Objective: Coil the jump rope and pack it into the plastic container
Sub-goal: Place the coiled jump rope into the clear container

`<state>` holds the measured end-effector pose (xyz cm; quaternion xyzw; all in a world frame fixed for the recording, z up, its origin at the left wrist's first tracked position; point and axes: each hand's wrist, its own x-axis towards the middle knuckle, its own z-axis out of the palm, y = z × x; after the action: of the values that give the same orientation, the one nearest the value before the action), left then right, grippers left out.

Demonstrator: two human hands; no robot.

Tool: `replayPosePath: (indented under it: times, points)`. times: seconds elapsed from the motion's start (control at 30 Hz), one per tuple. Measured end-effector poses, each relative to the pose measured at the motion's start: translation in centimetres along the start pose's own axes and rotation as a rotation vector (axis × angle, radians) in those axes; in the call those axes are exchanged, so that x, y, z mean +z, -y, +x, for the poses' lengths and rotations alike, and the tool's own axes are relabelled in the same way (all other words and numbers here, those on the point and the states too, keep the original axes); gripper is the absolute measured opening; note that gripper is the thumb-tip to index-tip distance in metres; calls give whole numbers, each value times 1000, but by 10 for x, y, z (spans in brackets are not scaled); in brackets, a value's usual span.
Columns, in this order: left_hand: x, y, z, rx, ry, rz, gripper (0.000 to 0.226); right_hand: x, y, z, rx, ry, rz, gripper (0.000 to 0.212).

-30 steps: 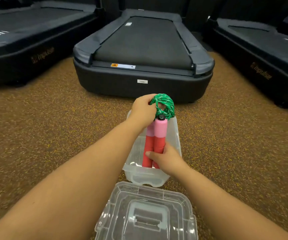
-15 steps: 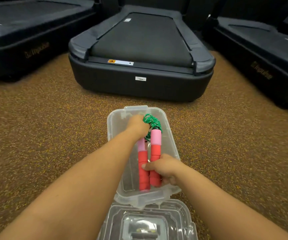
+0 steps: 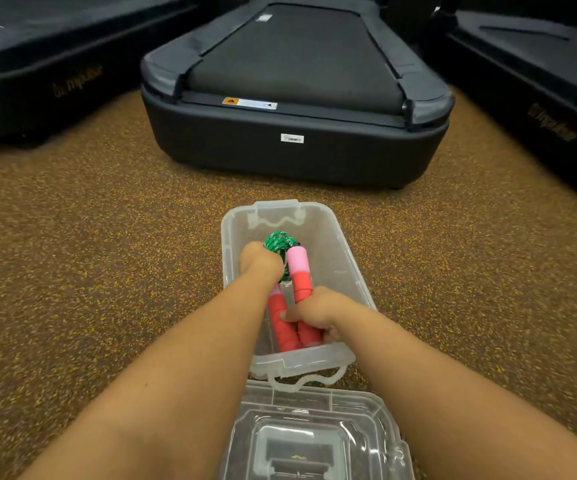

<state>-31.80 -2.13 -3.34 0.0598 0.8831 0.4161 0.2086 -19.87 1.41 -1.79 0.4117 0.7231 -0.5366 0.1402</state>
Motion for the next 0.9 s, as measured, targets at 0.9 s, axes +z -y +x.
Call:
replayPosePath:
  times: [0.9]
  points:
    - [22,-5,18,17,111,392,47,-4,3,25,130,-5,-577,68]
